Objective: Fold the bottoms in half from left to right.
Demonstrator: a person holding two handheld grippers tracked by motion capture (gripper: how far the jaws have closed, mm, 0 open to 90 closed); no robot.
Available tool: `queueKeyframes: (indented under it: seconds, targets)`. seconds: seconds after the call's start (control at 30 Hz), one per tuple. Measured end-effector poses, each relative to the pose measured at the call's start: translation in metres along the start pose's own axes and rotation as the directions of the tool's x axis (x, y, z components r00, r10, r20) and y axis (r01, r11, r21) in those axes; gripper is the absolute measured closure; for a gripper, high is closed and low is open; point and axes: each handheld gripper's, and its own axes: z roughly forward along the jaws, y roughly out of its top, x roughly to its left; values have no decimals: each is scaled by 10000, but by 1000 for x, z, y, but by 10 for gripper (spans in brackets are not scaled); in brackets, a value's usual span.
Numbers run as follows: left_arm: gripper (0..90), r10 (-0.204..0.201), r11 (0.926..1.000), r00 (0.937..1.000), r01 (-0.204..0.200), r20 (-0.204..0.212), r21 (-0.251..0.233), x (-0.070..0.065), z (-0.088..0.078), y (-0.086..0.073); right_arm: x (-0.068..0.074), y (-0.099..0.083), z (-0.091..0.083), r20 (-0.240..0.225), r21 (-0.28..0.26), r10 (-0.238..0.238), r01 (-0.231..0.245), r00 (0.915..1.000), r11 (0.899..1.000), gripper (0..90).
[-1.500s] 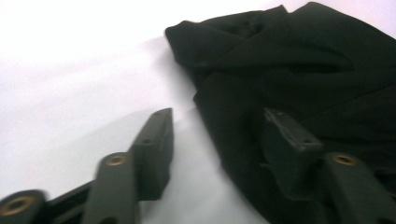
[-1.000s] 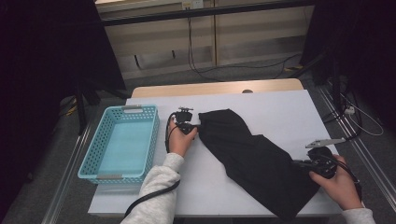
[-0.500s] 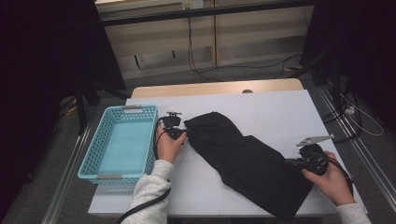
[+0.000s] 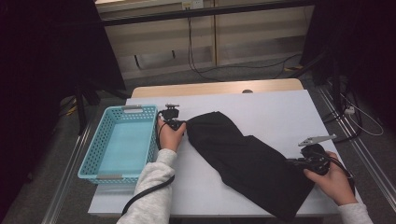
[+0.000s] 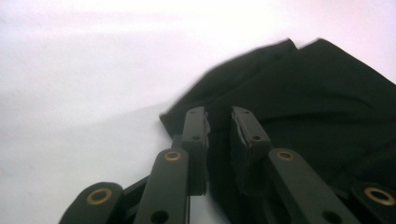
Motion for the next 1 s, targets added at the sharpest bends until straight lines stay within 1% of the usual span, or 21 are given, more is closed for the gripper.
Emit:
queueKeyframes:
  seconds: [0.03, 0.07, 0.1, 0.17, 0.2, 0.23, 0.3, 0.37, 0.4, 0.5, 0.53, 0.63, 0.73, 0.8, 0.87, 1.0]
  targets:
    - [783, -113, 9999, 9999, 113, -22, 4, 1, 0, 2, 0, 0, 0, -7, -1, -9, 9, 10000, 10000, 879]
    - [787, -66, 10000, 9999, 65, -153, -56, 3, 0, 3, 0, 0, 0, 3, 6, -15, 15, 10000, 10000, 879]
    - [795, 95, 9998, 9995, -99, -287, -145, 3, 0, 5, 0, 0, -1, -7, 6, -20, 20, 10000, 10000, 879]
    - [794, 57, 9995, 9988, -72, -480, -315, 5, -2, 7, -1, 0, -1, -13, 17, -33, 33, 10000, 10000, 879]
    - [794, 120, 9993, 9986, -138, -518, -352, 5, -2, 8, -1, 0, -1, -7, 33, -1, 1, 10000, 10000, 879]
    - [790, 92, 9995, 9990, -105, -434, -300, 6, -2, 8, -1, 0, -1, -5, 35, -5, 5, 10000, 10000, 879]
    - [752, 132, 9995, 9985, -148, -537, -295, 5, -2, 9, -1, 0, -1, -6, 32, -54, 54, 10000, 10000, 879]
    - [666, 135, 9992, 9987, -154, -491, -379, 4, -3, 9, -1, 0, -1, -8, 30, -67, 67, 10000, 10000, 879]
    - [643, 242, 9992, 9986, -256, -475, -298, 3, -5, 9, -1, 0, -1, -10, 25, -63, 63, 10000, 10000, 879]
    - [612, 202, 9996, 9981, -214, -581, -199, 1, -8, 7, -1, 0, -2, -3, 45, -29, 29, 10000, 10000, 879]
    - [620, 152, 9997, 9987, -162, -490, -207, 1, -8, 6, -1, 0, -2, 1, 20, -49, 49, 10000, 10000, 879]
    - [622, 7, 9999, 9990, -15, -449, -166, 2, -10, 1, -1, 0, -2, 2, 18, -72, 72, 10000, 10000, 879]
    - [649, -224, 9996, 9992, 230, -332, 172, 3, -7, -5, 0, 0, -2, -1, 39, -71, 71, 10000, 10000, 879]
    - [666, -289, 9996, 9994, 291, -180, 72, 3, -4, -6, 0, 0, -1, 16, 61, -98, 98, 10000, 9999, 879]
    - [685, -328, 9994, 9992, 329, -224, 73, 4, -2, -4, 1, 0, -1, 14, 91, -106, 105, 9999, 9999, 879]
    - [674, -513, 9987, 9986, 513, -128, -47, 3, 4, 1, 0, 0, 0, 0, 96, -114, 114, 9999, 9999, 879]
